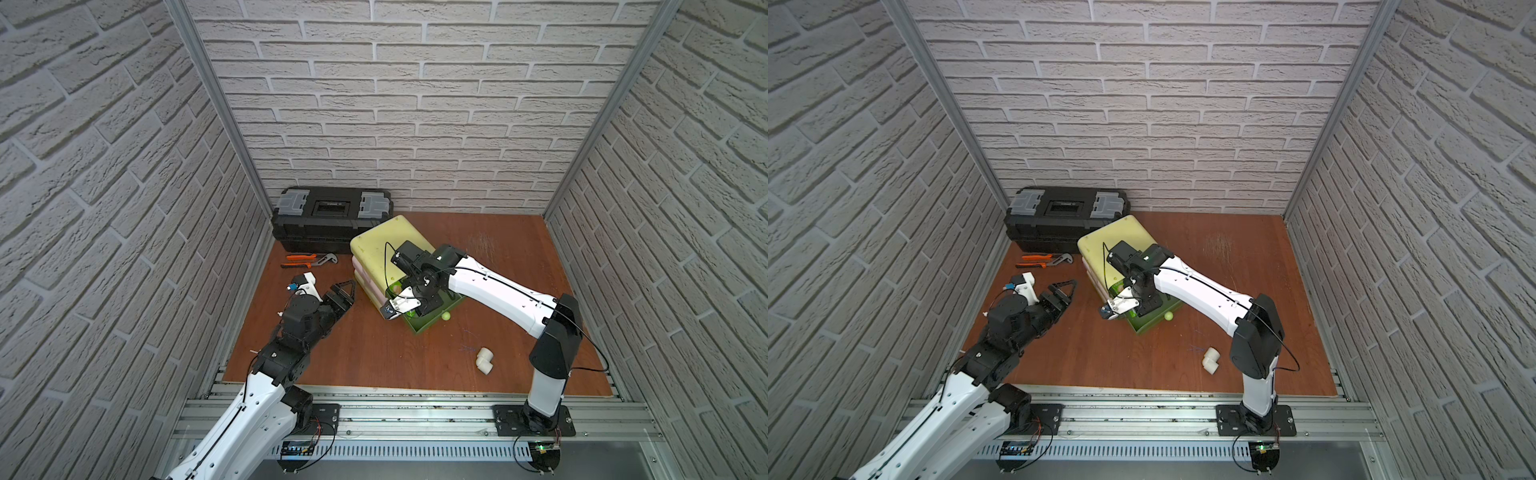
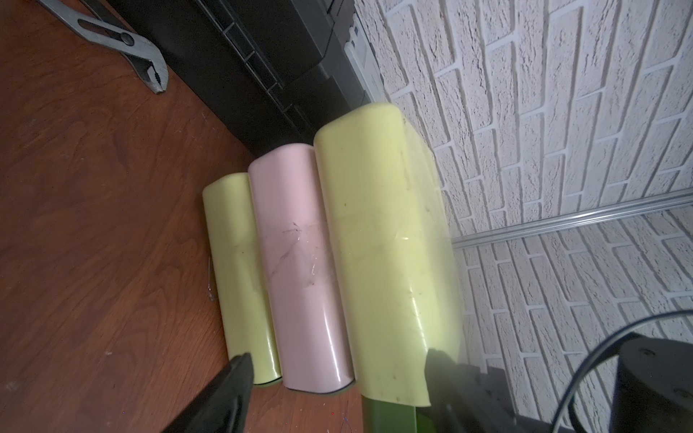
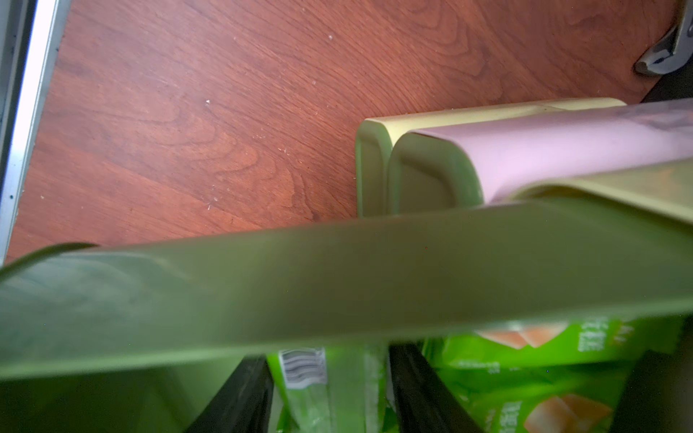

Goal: Take the cookies out of the drawer
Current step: Pick up the cookie from the drawer.

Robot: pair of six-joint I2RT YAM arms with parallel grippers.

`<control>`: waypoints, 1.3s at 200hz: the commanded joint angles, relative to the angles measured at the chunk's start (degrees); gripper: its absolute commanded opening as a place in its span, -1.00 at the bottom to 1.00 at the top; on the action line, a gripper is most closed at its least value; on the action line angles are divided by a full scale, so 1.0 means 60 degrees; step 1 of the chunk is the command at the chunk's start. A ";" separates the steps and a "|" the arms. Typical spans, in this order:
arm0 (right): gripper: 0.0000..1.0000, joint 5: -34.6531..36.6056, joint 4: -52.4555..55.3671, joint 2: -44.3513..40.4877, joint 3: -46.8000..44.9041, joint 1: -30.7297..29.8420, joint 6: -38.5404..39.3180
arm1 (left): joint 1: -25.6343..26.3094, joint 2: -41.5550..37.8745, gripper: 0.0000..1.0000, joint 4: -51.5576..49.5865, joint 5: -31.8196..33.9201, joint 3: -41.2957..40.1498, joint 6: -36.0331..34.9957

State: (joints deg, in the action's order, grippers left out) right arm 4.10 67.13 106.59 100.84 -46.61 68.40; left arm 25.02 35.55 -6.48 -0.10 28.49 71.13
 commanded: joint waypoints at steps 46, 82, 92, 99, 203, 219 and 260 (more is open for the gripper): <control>-0.07 -0.0199 -0.0649 -0.0213 -0.0400 0.0032 -0.0059 | -0.0070 -0.0095 0.55 0.0157 -0.0056 0.0041 -0.0049; -0.14 -0.0309 -0.0697 -0.0581 -0.0621 0.0032 -0.0177 | -0.0087 -0.0084 0.55 0.0088 -0.0042 0.0111 -0.0048; -0.14 -0.0357 -0.0742 -0.0727 -0.0719 0.0025 -0.0219 | -0.0087 -0.0084 0.55 0.0062 -0.0035 0.0151 -0.0045; -0.14 -0.0386 -0.0784 -0.0833 -0.0785 0.0034 -0.0252 | -0.0075 -0.0080 0.55 0.0049 -0.0043 0.0172 -0.0057; -0.23 -0.0856 -0.1226 -0.2268 -0.1114 0.0077 -0.1091 | -0.0085 0.0102 0.55 -0.0058 -0.0088 0.0590 -0.0113; -0.29 -0.0930 -0.1381 -0.2557 -0.1112 0.0122 -0.1597 | -0.0081 0.0196 0.55 -0.0016 -0.0129 0.0653 -0.0115; -0.53 -0.0928 -0.1636 -0.3173 -0.0704 0.0378 -0.4603 | -0.0071 0.0654 0.55 0.0137 -0.0315 0.1011 -0.0160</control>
State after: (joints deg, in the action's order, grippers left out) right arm -0.32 59.90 90.85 94.98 -45.52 54.04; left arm 24.75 38.30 -7.77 -0.69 32.23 71.11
